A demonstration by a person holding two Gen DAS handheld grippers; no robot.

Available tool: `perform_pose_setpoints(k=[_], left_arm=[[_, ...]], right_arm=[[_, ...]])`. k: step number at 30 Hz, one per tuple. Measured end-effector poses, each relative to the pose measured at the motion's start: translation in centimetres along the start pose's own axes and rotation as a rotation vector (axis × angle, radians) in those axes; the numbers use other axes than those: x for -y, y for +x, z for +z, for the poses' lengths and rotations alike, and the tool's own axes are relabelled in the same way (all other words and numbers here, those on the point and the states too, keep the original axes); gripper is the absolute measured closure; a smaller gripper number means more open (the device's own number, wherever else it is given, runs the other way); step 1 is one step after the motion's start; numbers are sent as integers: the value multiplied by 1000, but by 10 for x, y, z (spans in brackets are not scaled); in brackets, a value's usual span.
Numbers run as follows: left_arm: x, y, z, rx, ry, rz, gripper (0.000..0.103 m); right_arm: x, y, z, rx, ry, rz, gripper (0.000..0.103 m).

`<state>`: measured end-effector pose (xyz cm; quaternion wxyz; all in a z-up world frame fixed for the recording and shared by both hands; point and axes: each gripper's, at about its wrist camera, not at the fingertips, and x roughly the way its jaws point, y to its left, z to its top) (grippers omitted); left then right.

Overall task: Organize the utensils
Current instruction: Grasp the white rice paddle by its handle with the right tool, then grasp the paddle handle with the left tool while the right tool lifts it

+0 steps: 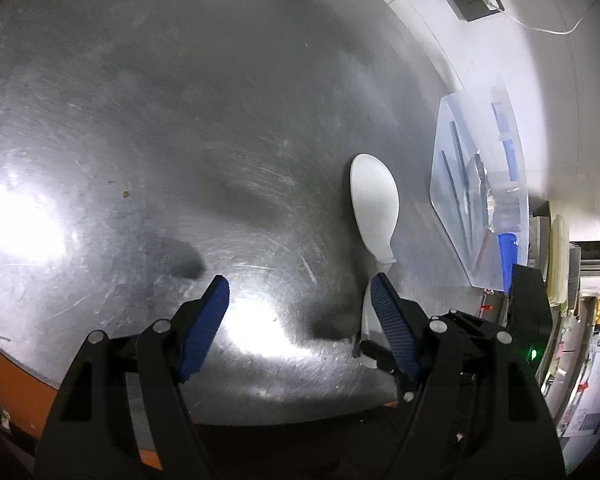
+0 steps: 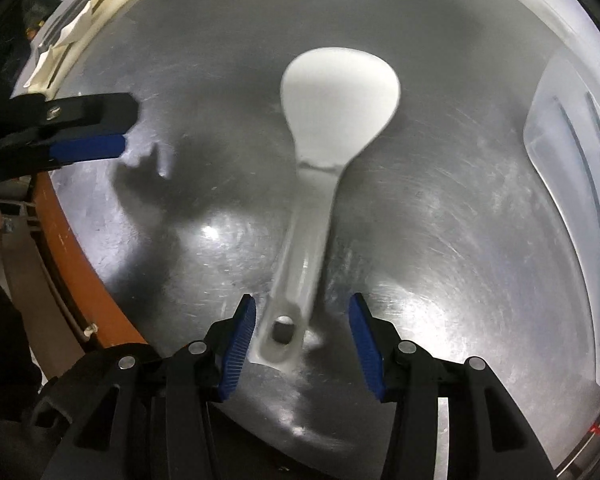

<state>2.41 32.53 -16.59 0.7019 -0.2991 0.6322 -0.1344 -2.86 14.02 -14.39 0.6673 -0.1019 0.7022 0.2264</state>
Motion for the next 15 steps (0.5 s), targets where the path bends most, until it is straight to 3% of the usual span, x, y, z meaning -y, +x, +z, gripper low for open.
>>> perform_pose_setpoints(k=[2,4,5,8,15], left_arm=[[1,5,1,-14,-3,-19,33],[5,12,3,-28,-7,-41,33],[7,15,4,-36,-9,-55,33],[16,24,6,-52,-5,-86,33],[41,50,2,-126,2,-170,33]], right_arm=[[1,1,-5,2,-15,-12,53],[-3,0,-7,12,-38,-27,61],[-4,-1,-8,16,-37,-27,73],[1,-1,-8,8,-1,18,77],[32,-1,-24,-74,117,347,78]])
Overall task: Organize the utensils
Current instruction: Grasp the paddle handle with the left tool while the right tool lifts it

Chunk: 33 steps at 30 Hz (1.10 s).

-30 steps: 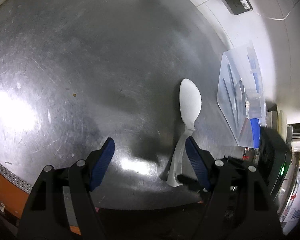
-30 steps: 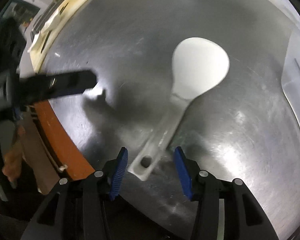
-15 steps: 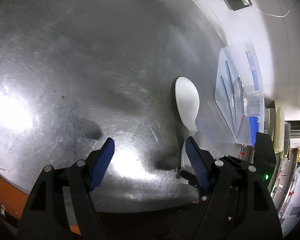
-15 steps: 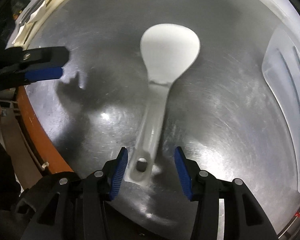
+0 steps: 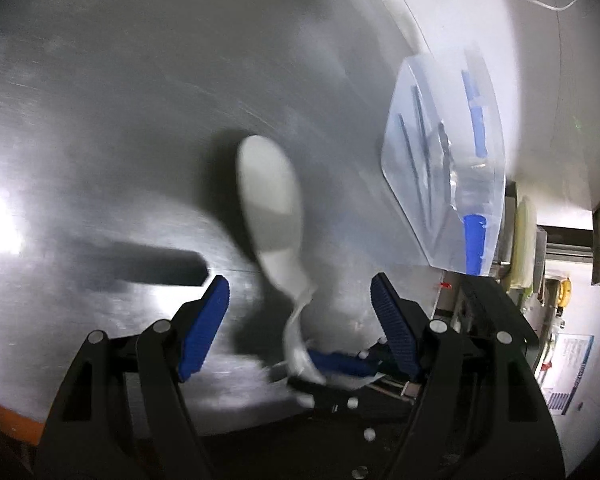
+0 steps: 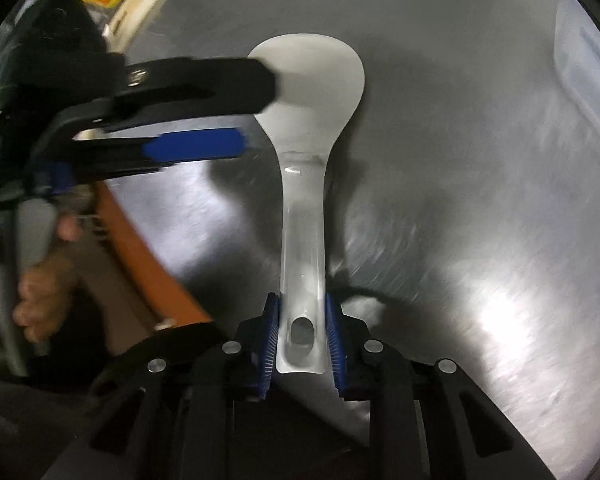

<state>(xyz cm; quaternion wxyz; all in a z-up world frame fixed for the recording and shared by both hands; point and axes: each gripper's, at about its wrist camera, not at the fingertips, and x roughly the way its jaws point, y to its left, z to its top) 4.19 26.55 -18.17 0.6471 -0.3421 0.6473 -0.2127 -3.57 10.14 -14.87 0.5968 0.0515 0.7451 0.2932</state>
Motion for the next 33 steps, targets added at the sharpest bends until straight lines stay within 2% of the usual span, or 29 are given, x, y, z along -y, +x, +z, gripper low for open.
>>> perform_pose_setpoints(k=[3,5,6,7,8,10,12,16,18,24,26,33], left_arm=[[4,10,-3,-25,-4,-11,33],[6,15,-6,-36,-4,-6,34],[6,17,-8,-32,-9,-5,40],[5,18,-9,-21,-17,-4,56],[5,20,-9,-19,-22,1,63],[-1,22,-10,-17,-47,14,85],[-5,22,-9,5,-62,35,94],[-5,15,-12,46,-35,51,98],[0,13,-14,66,-4,62,99],[1,9,-20,86,27,50,100],[1,7,-23,99,38,61,100],[-3,6,-25,91,25,31,100]], right_arm=[[5,-1,-6,-18,14,71,78],[7,-2,-9,-18,14,81,78],[14,-7,-9,-19,11,88,78],[16,-8,-11,-19,9,96,78],[18,-10,-12,-17,6,96,78],[24,-13,-9,-18,1,92,78],[25,-12,-10,-20,-1,85,78],[24,-8,-1,-18,-10,57,76],[26,-12,1,9,-19,25,69],[26,-31,22,108,-84,-47,67],[26,-31,32,122,-90,-23,64],[25,-24,43,119,-96,92,62]])
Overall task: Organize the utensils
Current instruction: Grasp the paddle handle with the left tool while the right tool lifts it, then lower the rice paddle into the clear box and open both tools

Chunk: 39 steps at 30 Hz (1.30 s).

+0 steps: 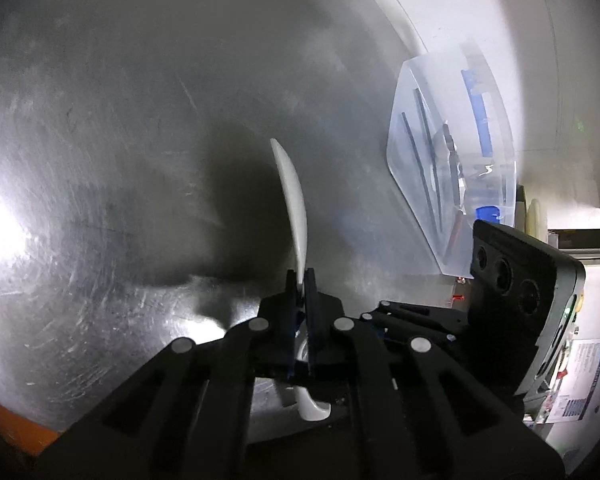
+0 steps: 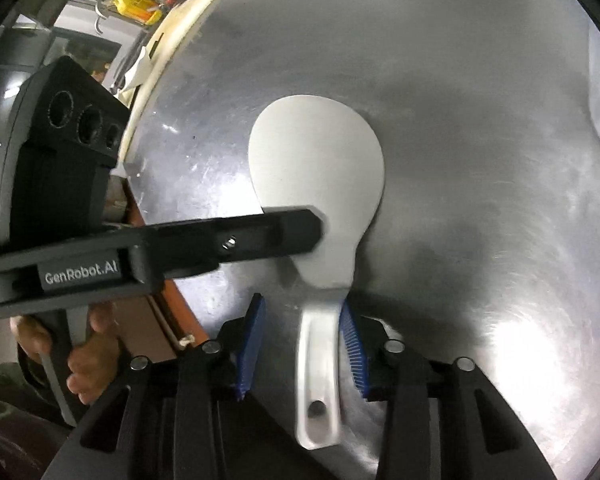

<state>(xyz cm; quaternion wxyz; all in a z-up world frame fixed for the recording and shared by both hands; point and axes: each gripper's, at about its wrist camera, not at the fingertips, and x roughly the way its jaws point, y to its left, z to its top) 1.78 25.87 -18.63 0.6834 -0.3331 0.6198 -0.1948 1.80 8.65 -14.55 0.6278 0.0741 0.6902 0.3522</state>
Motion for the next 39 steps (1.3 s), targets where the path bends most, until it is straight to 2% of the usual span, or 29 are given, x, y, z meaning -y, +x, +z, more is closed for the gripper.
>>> perform_pose_setpoints(k=[1,2,3,6,11,17,21,25,27,29,32,35,39], left_arm=[[0,1,0,0,-1,-2,100],[0,0,-1,0,0,-1,100],[2,1,0,1,3,-1,100],[9,0,-1,-3,15,-23,100],[42,-16,-5,26,92,-86,100],[128,-35,10,84,273,-223,100],[209,-20,38,92,440,-239,100],[288,24,76,26,557,-223,100],[316,52,92,-17,582,-200,100],[337,91,111,-70,576,-170,100],[346,139,129,-140,544,-126,100],[350,200,147,-218,506,-33,100],[342,245,158,-293,475,50,100]], right_arm=[[0,0,1,1,-4,-6,64],[0,0,1,0,-6,-23,74],[-4,4,0,2,-5,-32,79],[-7,1,-6,30,-2,-27,81],[-16,-41,-21,128,-37,-21,83],[-26,-134,-38,305,-114,-85,83],[-4,-206,-40,437,-97,-172,83],[32,-256,-26,495,-36,-292,83],[59,-271,-17,501,21,-338,83],[87,-280,-8,500,87,-347,83],[146,-280,1,440,188,-333,83],[191,-269,15,374,244,-303,83],[227,-251,27,315,286,-273,84]])
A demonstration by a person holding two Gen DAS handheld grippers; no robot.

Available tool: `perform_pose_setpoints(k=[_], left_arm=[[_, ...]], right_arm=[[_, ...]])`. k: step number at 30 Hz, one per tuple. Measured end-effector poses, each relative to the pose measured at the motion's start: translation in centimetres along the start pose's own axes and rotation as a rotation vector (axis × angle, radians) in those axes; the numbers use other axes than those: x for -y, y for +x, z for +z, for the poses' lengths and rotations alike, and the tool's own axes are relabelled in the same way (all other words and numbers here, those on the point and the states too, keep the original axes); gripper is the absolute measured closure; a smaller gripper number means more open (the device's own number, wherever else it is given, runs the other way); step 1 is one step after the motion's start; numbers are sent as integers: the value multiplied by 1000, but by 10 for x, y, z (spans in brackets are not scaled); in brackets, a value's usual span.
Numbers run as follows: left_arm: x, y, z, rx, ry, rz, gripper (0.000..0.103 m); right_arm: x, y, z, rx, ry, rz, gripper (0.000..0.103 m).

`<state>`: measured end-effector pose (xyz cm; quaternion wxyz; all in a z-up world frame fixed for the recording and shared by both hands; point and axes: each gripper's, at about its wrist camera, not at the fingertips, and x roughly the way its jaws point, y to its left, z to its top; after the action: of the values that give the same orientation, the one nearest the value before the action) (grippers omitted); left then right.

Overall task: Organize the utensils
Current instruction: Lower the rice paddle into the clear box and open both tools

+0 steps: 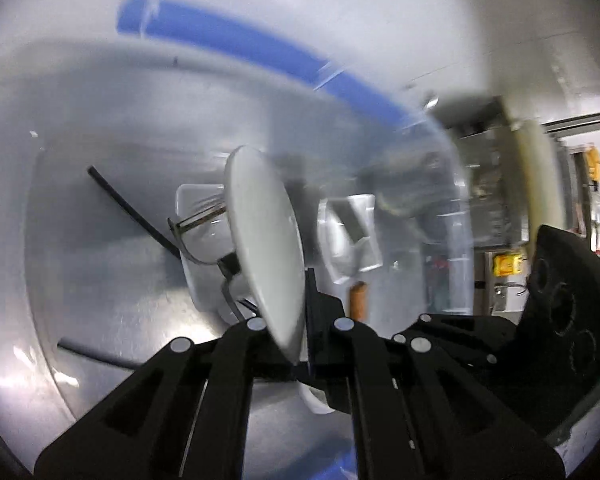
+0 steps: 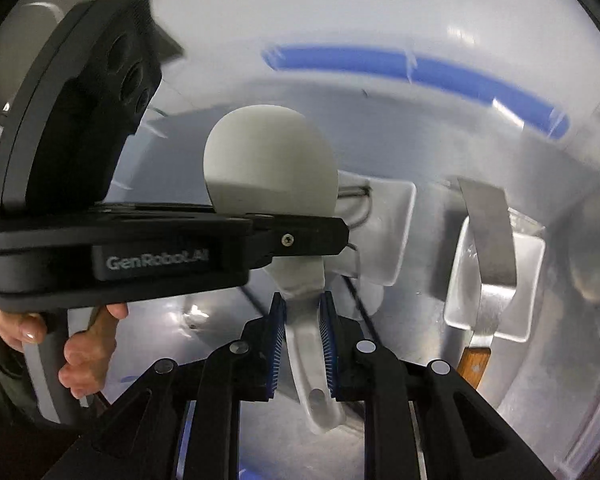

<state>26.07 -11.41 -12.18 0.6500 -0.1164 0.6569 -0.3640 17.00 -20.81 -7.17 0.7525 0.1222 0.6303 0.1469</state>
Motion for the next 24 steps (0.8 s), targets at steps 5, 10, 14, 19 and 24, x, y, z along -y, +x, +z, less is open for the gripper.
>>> perform_pose_setpoints(k=[5,10,14,19,24], left_arm=[[-3,25,12,-46,-5,47,100],[-6,30,10,-56,-16,92,100],[-8,23,12,-41,-25,92,98],[-5,6,10,19,-13,122,82],[-4,-13,7,57,-3,139,68]], right_arm=[[13,12,4,-24,13,6,86],[14,27,9,-57,14,-23,86],[13,38,11,-73,31,-36,86],[2,46,20,-64,19,-40,86],[5,28,5,-19,20,-37,86]])
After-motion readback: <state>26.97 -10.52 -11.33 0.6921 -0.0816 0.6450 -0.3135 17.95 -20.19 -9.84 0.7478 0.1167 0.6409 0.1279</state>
